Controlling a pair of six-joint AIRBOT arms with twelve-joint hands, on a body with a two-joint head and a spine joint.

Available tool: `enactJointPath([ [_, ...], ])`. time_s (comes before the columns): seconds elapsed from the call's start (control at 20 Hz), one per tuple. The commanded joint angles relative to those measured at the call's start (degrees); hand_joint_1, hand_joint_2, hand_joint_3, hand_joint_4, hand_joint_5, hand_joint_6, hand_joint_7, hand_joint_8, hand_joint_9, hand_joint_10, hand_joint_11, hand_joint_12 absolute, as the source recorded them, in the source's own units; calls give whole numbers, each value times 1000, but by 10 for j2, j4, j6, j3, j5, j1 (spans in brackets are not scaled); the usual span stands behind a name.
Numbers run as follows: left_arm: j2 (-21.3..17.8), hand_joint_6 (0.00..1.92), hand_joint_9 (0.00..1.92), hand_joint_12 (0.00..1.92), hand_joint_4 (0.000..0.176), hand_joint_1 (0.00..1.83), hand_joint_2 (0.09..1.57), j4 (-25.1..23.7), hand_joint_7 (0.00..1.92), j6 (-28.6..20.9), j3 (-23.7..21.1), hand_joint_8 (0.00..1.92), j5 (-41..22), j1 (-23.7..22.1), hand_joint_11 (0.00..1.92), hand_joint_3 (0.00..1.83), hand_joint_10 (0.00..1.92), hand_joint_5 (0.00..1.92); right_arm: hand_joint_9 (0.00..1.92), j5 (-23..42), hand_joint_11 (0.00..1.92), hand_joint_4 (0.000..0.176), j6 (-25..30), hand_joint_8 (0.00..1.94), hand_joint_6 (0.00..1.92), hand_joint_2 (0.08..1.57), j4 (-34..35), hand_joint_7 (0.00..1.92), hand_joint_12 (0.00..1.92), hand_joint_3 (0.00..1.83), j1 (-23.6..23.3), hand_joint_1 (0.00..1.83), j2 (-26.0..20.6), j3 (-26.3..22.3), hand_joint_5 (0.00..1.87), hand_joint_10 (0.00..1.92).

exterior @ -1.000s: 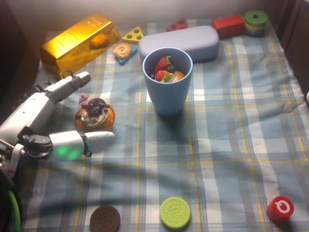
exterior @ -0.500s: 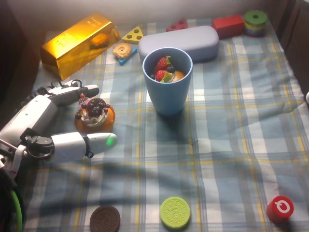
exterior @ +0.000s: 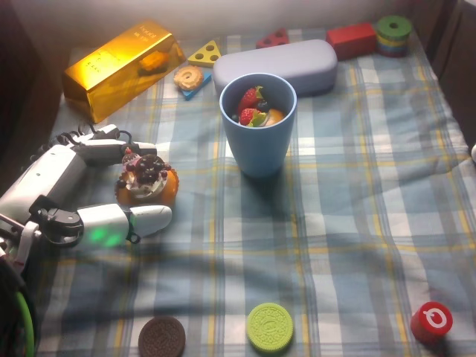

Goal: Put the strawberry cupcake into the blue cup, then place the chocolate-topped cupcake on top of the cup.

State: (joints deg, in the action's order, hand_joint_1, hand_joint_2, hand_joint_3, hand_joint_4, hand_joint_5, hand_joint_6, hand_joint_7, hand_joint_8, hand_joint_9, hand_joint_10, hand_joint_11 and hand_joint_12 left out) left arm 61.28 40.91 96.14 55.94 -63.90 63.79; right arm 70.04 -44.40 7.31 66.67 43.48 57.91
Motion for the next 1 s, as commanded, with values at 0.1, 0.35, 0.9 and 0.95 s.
enactJointPath([
  [0.1,-2,10,158,0,176,952,855,-20,271,-3,3,3,-62,-5,0,3,2,970,70,70,0,43,3,9,1,931,14,153,0,0,-4,296,2,0,4,6],
  [0.35,-15,5,182,0,154,930,879,-25,296,-2,-9,6,-82,-6,0,5,7,980,93,70,1,4,3,7,5,951,14,177,0,4,-3,315,3,0,26,9],
  [0.9,-83,0,19,0,130,879,936,-87,174,7,-73,0,-151,-23,0,11,0,825,10,69,0,54,3,0,0,934,14,81,0,0,-3,268,3,0,0,0],
  [0.95,-86,0,3,0,152,843,944,-90,162,7,-72,0,-148,-27,0,12,0,807,31,69,0,51,3,10,0,936,14,103,0,0,-3,285,3,0,0,10],
])
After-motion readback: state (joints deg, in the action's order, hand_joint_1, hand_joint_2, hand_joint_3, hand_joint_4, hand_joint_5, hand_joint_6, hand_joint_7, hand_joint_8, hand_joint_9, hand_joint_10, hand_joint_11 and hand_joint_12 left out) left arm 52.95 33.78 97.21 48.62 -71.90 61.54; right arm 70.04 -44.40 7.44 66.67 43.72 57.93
